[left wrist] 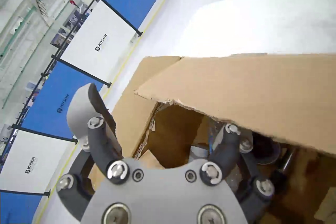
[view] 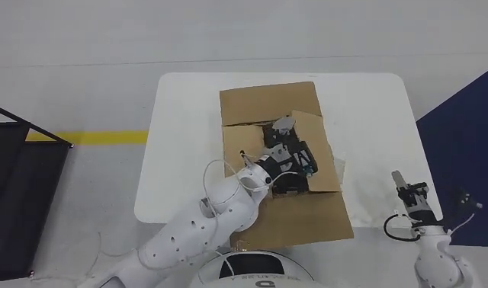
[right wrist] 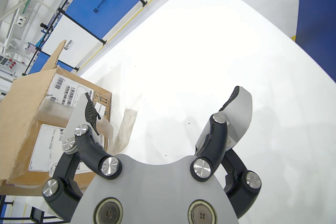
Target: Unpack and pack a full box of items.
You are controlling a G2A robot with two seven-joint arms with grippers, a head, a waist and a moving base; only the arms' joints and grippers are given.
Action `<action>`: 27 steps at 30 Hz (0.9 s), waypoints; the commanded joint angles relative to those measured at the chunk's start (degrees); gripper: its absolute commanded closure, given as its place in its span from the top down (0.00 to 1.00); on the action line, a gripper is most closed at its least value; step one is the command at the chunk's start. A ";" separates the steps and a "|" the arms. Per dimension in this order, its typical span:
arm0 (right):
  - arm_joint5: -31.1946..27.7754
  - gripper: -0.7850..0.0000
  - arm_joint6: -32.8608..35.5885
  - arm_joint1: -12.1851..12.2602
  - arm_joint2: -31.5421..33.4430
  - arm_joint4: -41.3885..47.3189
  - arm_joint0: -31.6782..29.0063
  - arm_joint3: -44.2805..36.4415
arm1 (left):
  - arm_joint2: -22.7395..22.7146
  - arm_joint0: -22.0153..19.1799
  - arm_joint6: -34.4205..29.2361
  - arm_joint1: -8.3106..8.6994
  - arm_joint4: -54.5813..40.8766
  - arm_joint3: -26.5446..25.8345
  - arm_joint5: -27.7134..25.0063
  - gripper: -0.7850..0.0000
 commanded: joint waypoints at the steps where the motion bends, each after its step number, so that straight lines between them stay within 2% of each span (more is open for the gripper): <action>1: -0.61 1.00 -0.68 -0.14 0.37 0.02 -0.80 -0.11 | 0.04 -0.28 -0.14 -0.36 -0.36 0.12 0.55 1.00; 7: -1.53 1.00 -0.36 -0.36 0.30 -1.90 -0.03 -0.66 | -2.77 0.03 -0.31 -0.94 -4.59 -2.12 2.21 1.00; 11: -1.05 1.00 -0.41 -0.42 0.19 -4.69 0.96 -1.59 | -8.65 1.61 -0.57 -0.59 -12.67 -5.67 1.97 1.00; 15: -1.05 1.00 -0.41 -0.42 0.19 -4.69 0.96 -1.59 | -19.35 4.98 -0.42 0.76 -20.31 -9.23 0.61 1.00; 18: -1.05 1.00 -0.41 -0.42 0.19 -4.69 0.96 -1.59 | -30.47 9.92 2.11 2.37 -24.12 -10.64 -1.79 1.00; 22: -1.05 1.00 -0.41 -0.42 0.19 -4.69 0.96 -1.59 | -41.94 16.13 6.84 3.83 -28.49 -10.55 -5.53 1.00; 27: -1.05 1.00 -0.41 -0.42 0.19 -4.69 0.96 -1.59 | -52.77 25.03 14.20 5.14 -32.10 -10.03 -11.32 1.00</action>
